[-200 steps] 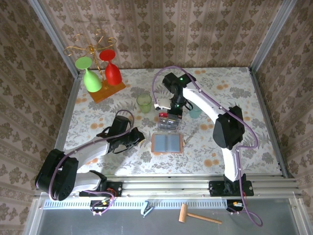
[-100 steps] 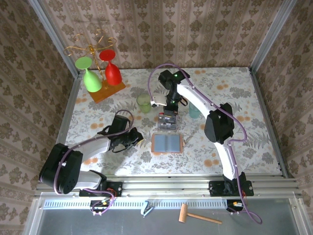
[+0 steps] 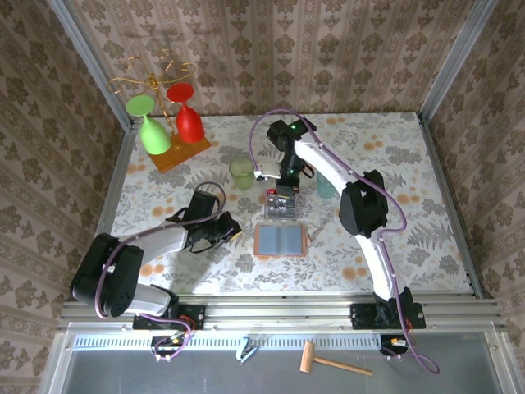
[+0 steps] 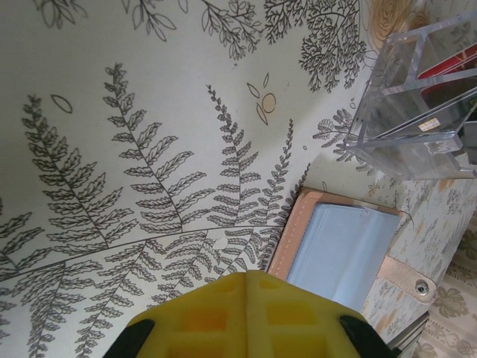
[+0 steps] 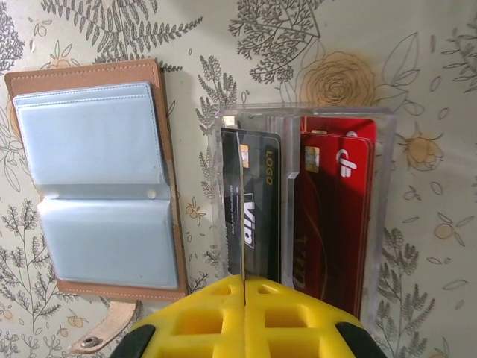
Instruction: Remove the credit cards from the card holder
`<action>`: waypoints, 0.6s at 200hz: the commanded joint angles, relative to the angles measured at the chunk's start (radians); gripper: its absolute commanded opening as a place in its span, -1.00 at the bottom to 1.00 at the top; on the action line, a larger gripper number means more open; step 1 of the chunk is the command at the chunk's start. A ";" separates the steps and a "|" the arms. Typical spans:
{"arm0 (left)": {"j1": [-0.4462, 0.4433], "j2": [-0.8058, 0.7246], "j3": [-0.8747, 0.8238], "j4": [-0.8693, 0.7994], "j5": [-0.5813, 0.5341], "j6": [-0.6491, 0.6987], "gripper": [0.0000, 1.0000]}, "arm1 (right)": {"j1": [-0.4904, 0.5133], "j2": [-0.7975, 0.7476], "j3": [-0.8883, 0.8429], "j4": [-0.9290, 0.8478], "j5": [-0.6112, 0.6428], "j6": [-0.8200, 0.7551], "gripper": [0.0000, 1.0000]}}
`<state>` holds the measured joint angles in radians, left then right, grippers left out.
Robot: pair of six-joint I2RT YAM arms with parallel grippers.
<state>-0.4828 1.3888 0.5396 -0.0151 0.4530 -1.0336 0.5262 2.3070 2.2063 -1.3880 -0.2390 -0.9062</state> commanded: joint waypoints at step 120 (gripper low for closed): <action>0.008 0.019 0.027 0.003 0.035 0.024 -0.85 | -0.005 0.015 -0.050 -0.011 -0.014 0.037 -0.67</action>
<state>-0.4828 1.3952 0.5446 -0.0151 0.4683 -1.0306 0.5262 2.3425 2.1761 -1.3880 -0.2607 -0.8852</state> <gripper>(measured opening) 0.074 0.151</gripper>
